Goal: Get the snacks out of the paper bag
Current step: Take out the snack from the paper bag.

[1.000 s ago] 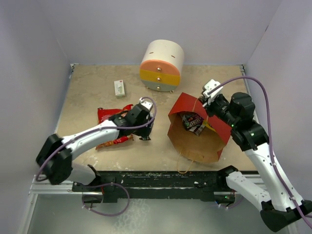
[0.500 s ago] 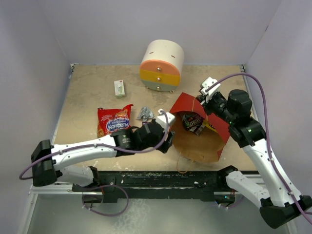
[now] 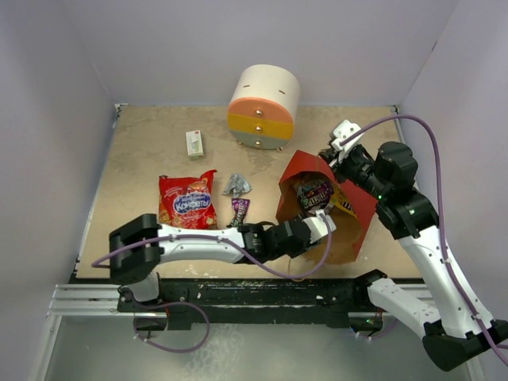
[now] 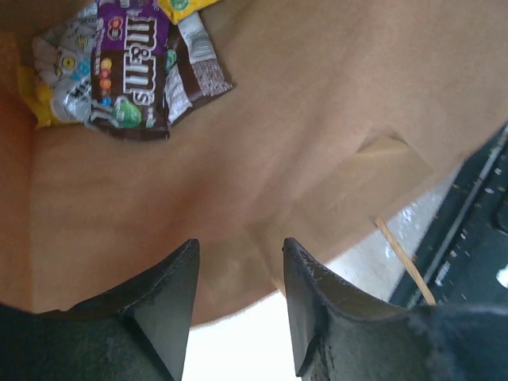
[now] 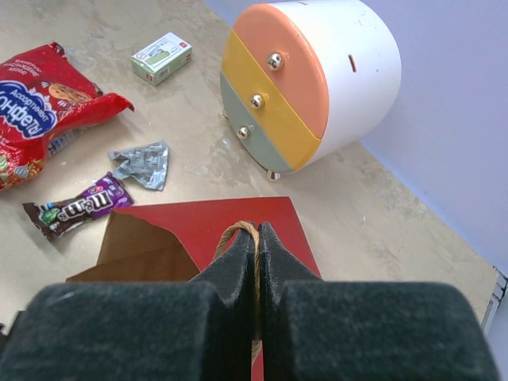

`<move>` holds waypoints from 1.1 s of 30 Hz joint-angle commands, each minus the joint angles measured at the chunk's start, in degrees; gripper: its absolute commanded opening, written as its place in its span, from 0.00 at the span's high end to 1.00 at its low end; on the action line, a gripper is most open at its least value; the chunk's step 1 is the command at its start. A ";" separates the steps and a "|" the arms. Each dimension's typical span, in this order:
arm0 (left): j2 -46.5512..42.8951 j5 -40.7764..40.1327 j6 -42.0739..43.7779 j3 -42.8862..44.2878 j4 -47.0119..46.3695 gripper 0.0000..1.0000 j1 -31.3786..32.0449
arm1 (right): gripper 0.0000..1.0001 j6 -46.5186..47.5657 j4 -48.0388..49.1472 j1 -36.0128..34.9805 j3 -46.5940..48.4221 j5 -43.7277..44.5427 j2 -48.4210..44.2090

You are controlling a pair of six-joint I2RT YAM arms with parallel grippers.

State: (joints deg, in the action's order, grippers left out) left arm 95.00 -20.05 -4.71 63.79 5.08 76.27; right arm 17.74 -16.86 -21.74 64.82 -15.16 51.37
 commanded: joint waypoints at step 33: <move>33.41 3.79 10.68 33.20 0.19 0.37 -14.43 | 1.00 -0.59 -1.86 -0.06 3.56 0.05 0.65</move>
State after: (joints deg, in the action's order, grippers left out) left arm 127.13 -17.43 4.64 94.30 5.65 62.96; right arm 17.72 -19.81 -21.74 65.89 -14.96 52.07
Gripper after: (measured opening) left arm 0.630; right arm 0.008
